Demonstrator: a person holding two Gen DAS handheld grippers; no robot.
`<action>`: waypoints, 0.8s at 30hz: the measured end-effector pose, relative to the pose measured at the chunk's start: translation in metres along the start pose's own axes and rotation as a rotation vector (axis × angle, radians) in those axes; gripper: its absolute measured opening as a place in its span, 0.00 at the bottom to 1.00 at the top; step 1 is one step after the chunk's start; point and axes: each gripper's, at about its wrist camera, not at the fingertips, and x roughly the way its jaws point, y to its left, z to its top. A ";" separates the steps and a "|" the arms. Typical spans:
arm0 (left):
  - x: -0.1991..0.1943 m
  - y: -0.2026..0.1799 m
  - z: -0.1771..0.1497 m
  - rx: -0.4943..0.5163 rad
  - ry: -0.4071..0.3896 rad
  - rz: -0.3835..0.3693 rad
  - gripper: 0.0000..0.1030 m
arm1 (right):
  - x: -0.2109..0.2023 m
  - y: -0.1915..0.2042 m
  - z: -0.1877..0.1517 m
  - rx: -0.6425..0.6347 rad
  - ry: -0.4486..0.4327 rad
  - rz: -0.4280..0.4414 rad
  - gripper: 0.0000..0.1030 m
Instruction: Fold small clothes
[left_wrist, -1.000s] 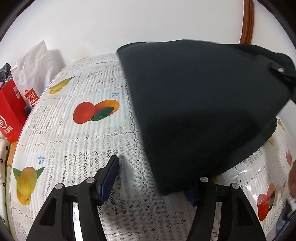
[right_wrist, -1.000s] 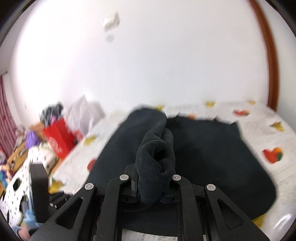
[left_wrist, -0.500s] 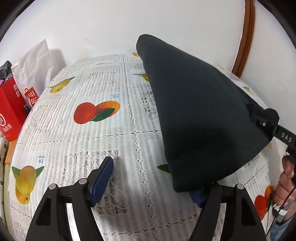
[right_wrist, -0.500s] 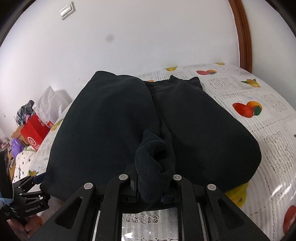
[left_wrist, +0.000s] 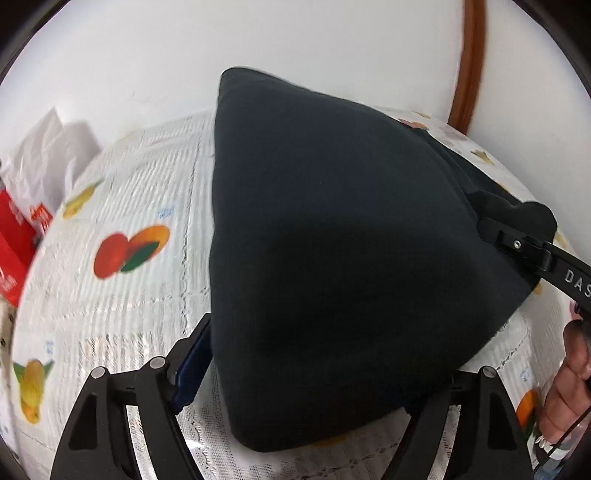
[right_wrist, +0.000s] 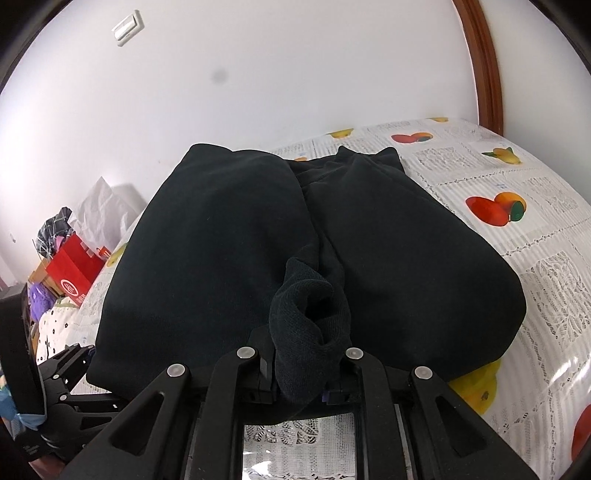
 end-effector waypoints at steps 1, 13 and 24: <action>0.000 0.001 -0.001 -0.006 -0.006 0.001 0.79 | 0.000 0.000 0.002 -0.002 0.003 0.001 0.14; -0.005 0.011 -0.007 -0.016 -0.008 0.032 0.79 | -0.075 -0.029 0.025 -0.003 -0.265 -0.046 0.13; -0.011 0.016 -0.003 -0.014 -0.003 -0.032 0.76 | -0.024 -0.059 0.014 0.019 -0.079 -0.171 0.13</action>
